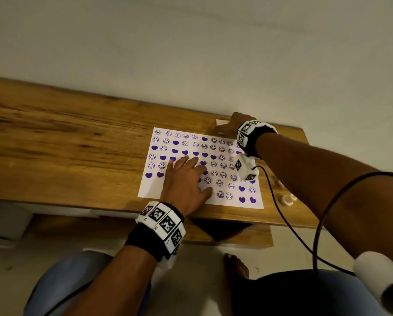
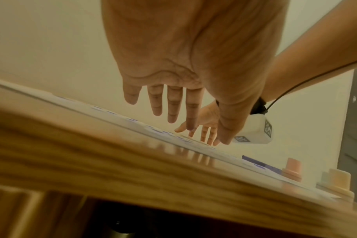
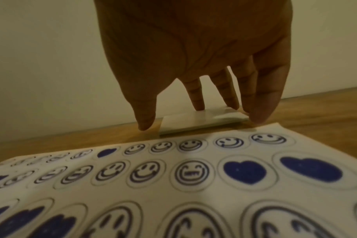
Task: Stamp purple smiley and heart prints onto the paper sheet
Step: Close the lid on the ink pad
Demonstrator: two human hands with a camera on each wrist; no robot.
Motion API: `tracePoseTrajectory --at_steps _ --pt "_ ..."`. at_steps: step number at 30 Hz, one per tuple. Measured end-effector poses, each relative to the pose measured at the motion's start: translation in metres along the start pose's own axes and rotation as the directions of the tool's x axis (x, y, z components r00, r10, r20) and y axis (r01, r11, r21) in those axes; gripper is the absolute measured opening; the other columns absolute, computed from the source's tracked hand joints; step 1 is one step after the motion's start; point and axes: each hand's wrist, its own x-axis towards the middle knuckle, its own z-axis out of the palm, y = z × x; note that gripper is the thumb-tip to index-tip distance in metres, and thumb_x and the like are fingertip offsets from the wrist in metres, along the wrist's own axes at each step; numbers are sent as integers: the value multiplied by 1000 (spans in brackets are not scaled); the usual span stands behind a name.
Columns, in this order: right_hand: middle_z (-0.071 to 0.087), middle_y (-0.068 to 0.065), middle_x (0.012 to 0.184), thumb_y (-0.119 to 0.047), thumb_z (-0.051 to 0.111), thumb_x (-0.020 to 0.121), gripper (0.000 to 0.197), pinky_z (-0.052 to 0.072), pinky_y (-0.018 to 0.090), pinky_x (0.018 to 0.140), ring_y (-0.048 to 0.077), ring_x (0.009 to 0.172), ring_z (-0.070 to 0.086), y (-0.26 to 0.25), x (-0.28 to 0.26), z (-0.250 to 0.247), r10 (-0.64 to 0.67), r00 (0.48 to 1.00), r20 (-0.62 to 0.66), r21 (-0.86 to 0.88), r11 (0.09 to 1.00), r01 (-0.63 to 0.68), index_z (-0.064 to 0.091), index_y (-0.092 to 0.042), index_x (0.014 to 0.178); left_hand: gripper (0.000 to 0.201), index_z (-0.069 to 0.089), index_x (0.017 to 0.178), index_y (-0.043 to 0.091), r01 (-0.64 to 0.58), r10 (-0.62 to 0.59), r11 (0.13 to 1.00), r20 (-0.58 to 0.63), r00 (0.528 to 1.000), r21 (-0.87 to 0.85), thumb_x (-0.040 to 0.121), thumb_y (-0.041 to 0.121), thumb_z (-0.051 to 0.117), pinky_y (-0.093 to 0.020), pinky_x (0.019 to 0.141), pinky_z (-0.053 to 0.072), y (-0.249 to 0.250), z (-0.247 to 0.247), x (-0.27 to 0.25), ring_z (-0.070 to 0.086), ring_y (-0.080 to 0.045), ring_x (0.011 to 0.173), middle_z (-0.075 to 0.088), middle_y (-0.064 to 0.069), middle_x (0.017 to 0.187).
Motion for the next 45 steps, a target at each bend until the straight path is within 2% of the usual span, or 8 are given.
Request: tracePoseTrajectory --at_steps 2,8,12,22,25,30,36,45 --pt "64 10 113 -88 49 54 101 51 38 78 35 97 62 0 3 4 12 1000 -29 -33 999 -13 54 -17 126 61 46 137 32 -3 3 1000 -5 1000 9 82 57 59 -47 119 5 1 1 0 17 -20 145 31 2 154" --pt "61 13 123 -71 63 67 82 45 37 75 34 102 58 2 4 -6 29 997 -68 36 999 -27 50 -18 128 63 45 139 31 -23 23 999 13 1000 29 83 56 58 -48 119 7 6 5 2 17 -20 145 30 2 155" --pt "61 13 126 -81 55 63 91 48 41 89 37 112 58 13 -16 -41 21 989 -147 67 998 -11 50 -21 132 62 45 138 32 -28 27 1000 10 1000 12 82 56 59 -47 120 5 7 6 3 16 -18 145 31 4 155" --pt "59 10 134 -74 61 76 80 46 36 87 31 110 58 151 -87 -44 181 983 23 -119 977 -177 48 -27 139 59 47 138 32 -74 74 997 -1 997 7 84 53 58 -43 120 5 10 10 1 18 -17 145 32 4 154" --pt "62 9 123 -71 63 73 75 46 35 80 28 98 56 171 -90 -29 231 971 54 -119 967 -224 50 -28 132 57 52 135 30 -101 101 995 -23 995 7 83 51 61 -43 119 7 12 12 3 22 -19 144 37 2 152" --pt "58 5 100 -67 65 74 69 46 33 76 26 91 56 175 -85 -15 240 970 28 -47 970 -238 55 -25 127 54 55 131 30 -105 106 994 -58 993 17 82 51 63 -44 119 9 10 16 6 25 -19 143 40 2 149" --pt "62 7 121 -82 60 63 84 52 40 89 29 102 60 163 -76 -7 226 974 15 -49 973 -225 53 -29 128 53 56 131 30 -113 114 993 -73 991 18 82 51 62 -43 119 8 7 18 6 24 -18 143 41 2 149" --pt "51 10 132 -78 63 70 82 44 40 88 33 115 56 164 -73 0 243 970 -21 -73 967 -244 50 -29 135 51 58 129 28 -120 119 993 -102 988 -8 82 48 64 -47 118 15 7 17 6 28 -20 142 46 -1 145"
